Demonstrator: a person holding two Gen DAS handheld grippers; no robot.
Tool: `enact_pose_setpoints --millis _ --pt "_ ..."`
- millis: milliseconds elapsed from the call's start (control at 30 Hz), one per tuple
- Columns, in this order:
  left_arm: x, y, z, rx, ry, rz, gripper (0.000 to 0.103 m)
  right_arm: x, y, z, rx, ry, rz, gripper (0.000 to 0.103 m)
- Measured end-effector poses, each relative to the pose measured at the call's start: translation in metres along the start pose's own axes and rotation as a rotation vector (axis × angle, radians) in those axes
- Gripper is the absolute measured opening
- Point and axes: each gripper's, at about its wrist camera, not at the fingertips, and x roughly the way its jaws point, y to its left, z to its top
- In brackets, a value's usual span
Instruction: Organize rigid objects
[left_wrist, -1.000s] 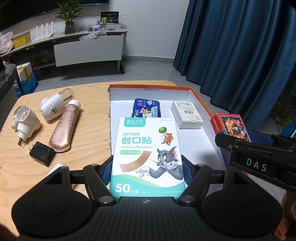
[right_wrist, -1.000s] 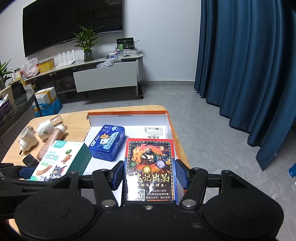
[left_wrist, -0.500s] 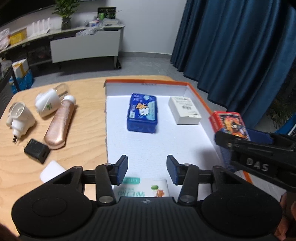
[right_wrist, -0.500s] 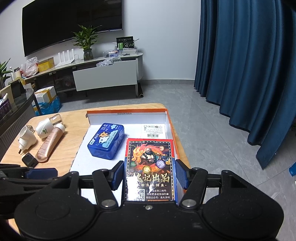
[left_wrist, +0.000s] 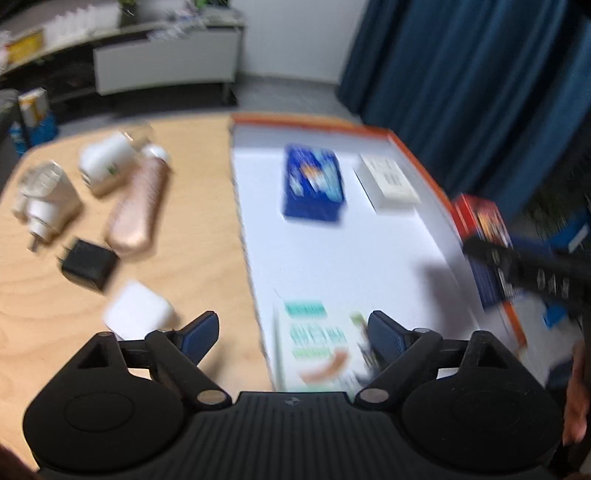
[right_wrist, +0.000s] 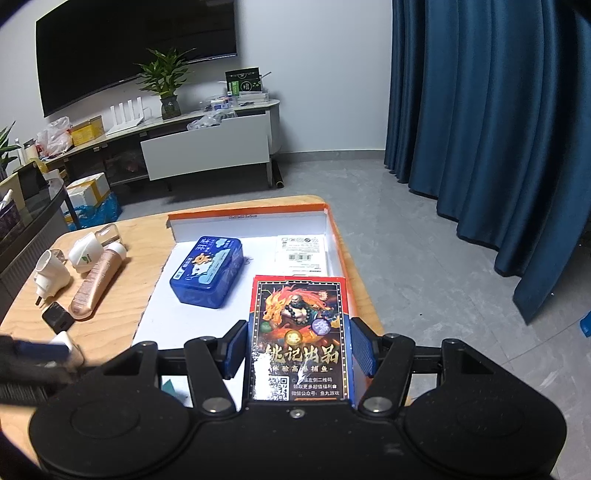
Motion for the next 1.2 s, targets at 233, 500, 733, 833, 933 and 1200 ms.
enact_pose_setpoints --millis 233,500,733,833,933,1200 --pt "-0.001 -0.024 -0.004 0.075 0.008 0.005 0.101 -0.002 0.001 -0.001 0.001 -0.002 0.002 0.071" --pt "0.004 -0.022 -0.008 0.068 0.005 -0.001 0.072 -0.001 -0.002 0.000 0.008 0.000 0.007 0.071" --pt "-0.027 -0.035 0.020 0.065 -0.204 0.029 0.072 -0.005 -0.005 0.008 0.012 -0.018 0.011 0.071" --pt "-0.031 -0.043 0.030 0.063 -0.244 0.028 0.072 -0.006 -0.006 0.015 0.015 -0.028 0.014 0.071" --pt "-0.029 -0.050 0.036 0.067 -0.260 0.033 0.072 -0.005 -0.008 0.022 0.017 -0.033 0.017 0.071" --pt "-0.020 -0.051 0.046 0.050 -0.267 0.059 0.072 0.006 -0.009 0.037 0.014 -0.020 0.030 0.071"
